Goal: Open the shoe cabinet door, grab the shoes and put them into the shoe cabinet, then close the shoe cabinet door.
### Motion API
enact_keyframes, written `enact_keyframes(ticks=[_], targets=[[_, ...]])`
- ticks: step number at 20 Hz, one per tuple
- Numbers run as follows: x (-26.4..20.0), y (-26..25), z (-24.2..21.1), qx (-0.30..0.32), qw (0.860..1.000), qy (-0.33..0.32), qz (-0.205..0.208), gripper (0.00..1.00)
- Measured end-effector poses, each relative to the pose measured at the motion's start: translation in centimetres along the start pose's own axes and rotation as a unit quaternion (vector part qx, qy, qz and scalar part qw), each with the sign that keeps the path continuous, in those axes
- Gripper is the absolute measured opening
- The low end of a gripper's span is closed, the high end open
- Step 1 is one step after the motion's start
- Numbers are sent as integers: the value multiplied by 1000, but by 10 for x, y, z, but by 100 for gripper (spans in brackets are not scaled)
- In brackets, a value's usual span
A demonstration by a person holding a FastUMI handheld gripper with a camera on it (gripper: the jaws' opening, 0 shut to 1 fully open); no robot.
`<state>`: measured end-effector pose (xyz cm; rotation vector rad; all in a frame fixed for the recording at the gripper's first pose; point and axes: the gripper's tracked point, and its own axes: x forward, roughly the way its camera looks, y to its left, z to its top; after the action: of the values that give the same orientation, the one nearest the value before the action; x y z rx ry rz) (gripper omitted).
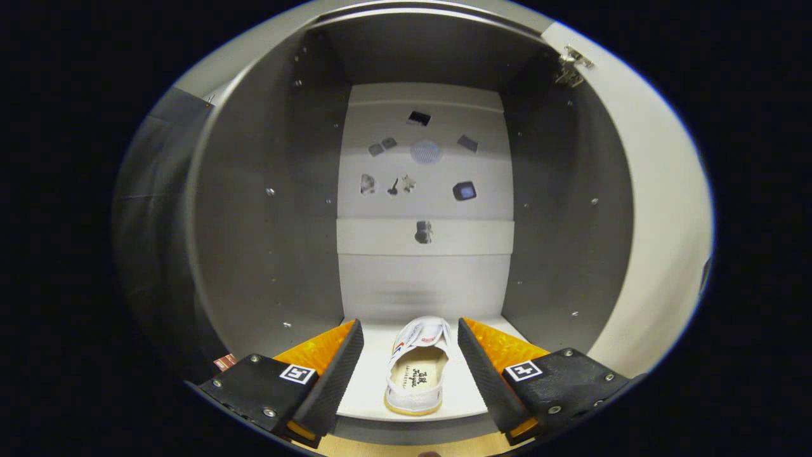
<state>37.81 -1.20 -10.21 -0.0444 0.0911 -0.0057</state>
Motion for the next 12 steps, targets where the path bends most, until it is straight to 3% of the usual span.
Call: enact_keyframes(ticks=[12], targets=[[-257, -42, 47, 15, 999, -28, 5, 93]])
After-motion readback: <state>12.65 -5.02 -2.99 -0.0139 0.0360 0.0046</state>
